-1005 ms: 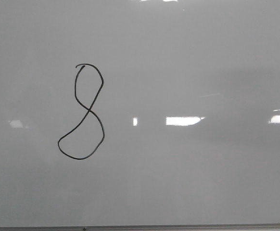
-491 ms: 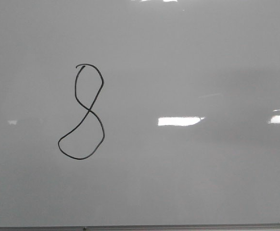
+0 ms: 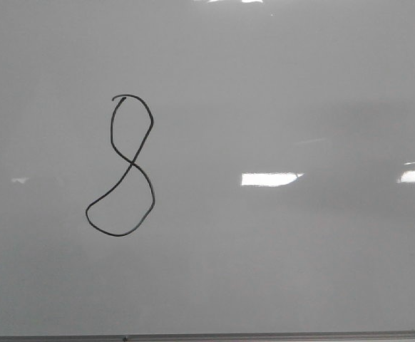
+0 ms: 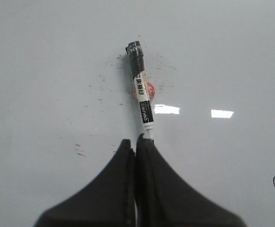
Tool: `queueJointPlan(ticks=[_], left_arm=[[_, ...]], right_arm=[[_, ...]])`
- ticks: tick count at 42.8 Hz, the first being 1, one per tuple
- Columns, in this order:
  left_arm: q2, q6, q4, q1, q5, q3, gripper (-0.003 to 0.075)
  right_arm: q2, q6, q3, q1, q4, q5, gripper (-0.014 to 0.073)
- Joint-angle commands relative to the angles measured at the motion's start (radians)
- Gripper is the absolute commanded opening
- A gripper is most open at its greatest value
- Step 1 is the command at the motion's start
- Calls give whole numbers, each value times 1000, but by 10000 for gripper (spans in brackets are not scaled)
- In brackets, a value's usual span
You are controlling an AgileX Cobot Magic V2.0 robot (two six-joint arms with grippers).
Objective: Write number 8 on whiteboard
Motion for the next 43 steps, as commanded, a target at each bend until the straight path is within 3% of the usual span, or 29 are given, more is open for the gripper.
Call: queueJointPlan(ticks=[1, 31, 38, 43], left_arm=[[-12, -10, 0, -6, -95, 15, -21], [-12, -10, 0, -6, -95, 15, -21], [-12, -10, 0, -6, -95, 15, -21], [-12, -10, 0, -6, -95, 15, -21]], right_arm=[[3, -6, -27, -7, 11, -63, -56], [3, -19, -25, -7, -8, -76, -56], [-74, -5, 80, -31, -124, -365, -56], [-185, 112, 213, -76, -233, -525, -56]])
